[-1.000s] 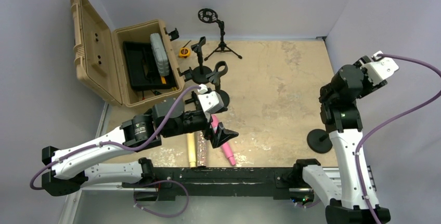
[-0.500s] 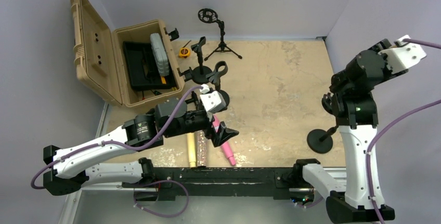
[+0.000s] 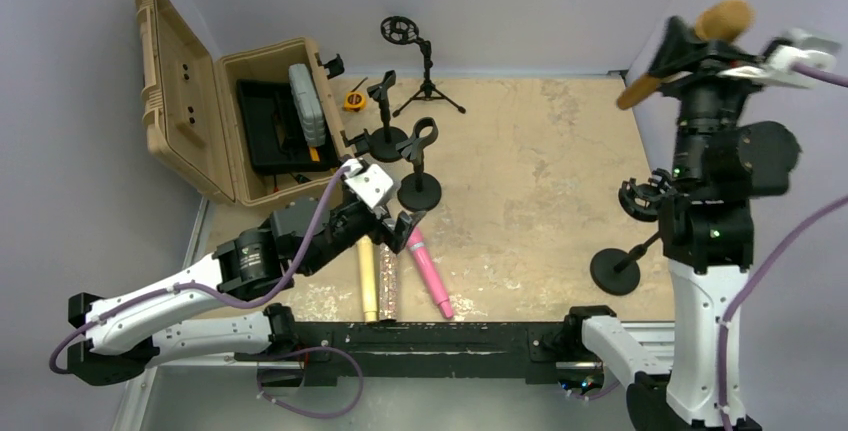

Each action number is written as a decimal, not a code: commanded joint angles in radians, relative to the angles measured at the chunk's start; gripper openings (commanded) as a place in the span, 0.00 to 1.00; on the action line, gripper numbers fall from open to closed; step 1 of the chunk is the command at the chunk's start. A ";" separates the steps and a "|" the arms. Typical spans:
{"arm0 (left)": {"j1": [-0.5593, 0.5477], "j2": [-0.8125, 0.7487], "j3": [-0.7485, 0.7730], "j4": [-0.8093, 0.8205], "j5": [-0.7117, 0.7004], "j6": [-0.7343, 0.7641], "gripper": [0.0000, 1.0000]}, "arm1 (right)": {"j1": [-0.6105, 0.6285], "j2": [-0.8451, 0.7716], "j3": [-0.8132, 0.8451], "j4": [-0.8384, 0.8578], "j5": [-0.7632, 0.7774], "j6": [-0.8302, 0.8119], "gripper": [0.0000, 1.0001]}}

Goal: Remove the microphone from the stand

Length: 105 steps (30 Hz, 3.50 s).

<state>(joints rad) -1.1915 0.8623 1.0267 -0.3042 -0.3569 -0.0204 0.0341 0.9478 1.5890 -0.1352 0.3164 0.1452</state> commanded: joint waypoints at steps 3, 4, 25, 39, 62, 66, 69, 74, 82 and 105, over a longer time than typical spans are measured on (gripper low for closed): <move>0.004 -0.091 -0.083 0.178 -0.336 0.187 0.93 | 0.028 0.038 -0.247 0.066 -0.636 0.003 0.00; 0.005 -0.098 -0.095 0.200 -0.356 0.201 0.93 | 0.052 0.041 -0.279 0.061 -0.637 0.000 0.00; 0.006 -0.074 -0.129 0.260 -0.404 0.241 0.93 | 0.676 0.281 -0.773 0.179 -0.464 0.347 0.00; 0.006 -0.095 -0.132 0.258 -0.399 0.234 0.93 | 0.779 0.475 -0.874 0.337 -0.434 0.408 0.02; 0.005 -0.086 -0.133 0.249 -0.383 0.208 0.93 | 0.801 0.566 -0.973 0.603 -0.475 0.526 0.44; 0.004 -0.069 -0.128 0.246 -0.387 0.209 0.93 | 0.802 0.552 -0.997 0.606 -0.459 0.532 0.51; 0.004 -0.063 -0.130 0.247 -0.392 0.207 0.93 | 0.802 0.533 -1.008 0.616 -0.446 0.539 0.54; 0.005 -0.061 -0.145 0.269 -0.405 0.220 0.93 | 0.805 0.508 -0.984 0.574 -0.417 0.536 0.68; 0.004 -0.068 -0.133 0.245 -0.395 0.205 0.92 | 0.805 0.393 -0.928 0.462 -0.289 0.539 0.72; 0.003 -0.130 -0.125 0.223 -0.367 0.168 0.92 | 0.767 0.216 -0.631 0.138 0.255 0.660 0.93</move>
<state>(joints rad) -1.1908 0.7471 0.8879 -0.0795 -0.7437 0.1764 0.8207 1.2041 0.8680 0.0513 0.4221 0.7742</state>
